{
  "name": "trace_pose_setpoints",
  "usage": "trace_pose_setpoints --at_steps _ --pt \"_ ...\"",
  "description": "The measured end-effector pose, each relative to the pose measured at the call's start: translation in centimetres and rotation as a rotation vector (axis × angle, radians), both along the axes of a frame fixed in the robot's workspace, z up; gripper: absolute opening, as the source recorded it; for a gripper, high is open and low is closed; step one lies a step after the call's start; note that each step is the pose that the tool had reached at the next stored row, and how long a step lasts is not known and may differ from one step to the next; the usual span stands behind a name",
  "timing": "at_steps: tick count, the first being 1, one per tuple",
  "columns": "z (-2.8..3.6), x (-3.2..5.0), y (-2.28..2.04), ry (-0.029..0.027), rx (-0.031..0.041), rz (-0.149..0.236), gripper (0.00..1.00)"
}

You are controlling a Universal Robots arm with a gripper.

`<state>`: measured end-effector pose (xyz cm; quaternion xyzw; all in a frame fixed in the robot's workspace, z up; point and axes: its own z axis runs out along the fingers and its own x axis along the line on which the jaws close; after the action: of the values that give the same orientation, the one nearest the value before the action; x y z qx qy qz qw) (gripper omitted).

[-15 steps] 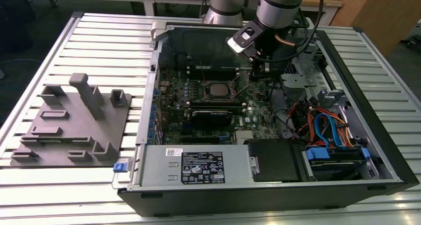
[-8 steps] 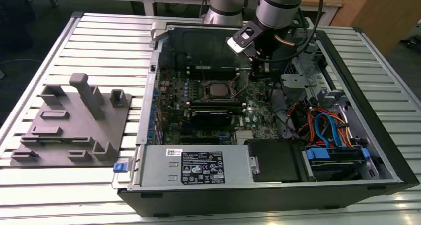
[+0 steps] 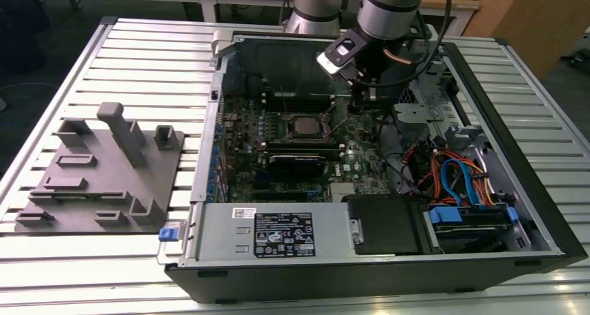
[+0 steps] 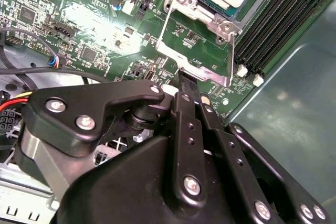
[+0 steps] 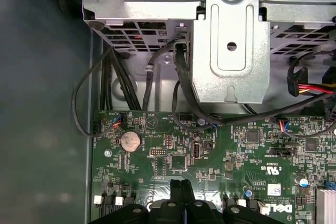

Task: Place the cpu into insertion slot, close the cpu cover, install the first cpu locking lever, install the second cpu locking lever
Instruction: 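Close the cpu cover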

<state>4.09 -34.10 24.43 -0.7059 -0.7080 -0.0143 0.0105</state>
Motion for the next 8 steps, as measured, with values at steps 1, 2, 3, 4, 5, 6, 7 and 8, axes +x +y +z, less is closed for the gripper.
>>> trace_pose_setpoints --at_steps 1,2,3,4,5,6,7,8 --pt "0.00 -0.03 0.00 0.0000 0.0000 0.000 0.11" --pt "0.00 -0.06 0.00 0.0000 0.0000 0.000 0.11" --pt "0.00 -0.10 0.00 0.0000 0.0000 0.000 0.11" --pt "0.00 -0.13 0.00 0.0000 0.0000 0.000 0.11" --pt "0.00 -0.15 0.00 0.0000 0.0000 0.000 0.11" --pt "0.00 -0.19 0.00 0.0000 0.0000 0.000 0.11" --pt "0.00 -0.25 0.00 0.0000 0.0000 0.000 0.11" --pt "0.00 -0.31 0.00 0.0000 0.0000 0.000 0.11"
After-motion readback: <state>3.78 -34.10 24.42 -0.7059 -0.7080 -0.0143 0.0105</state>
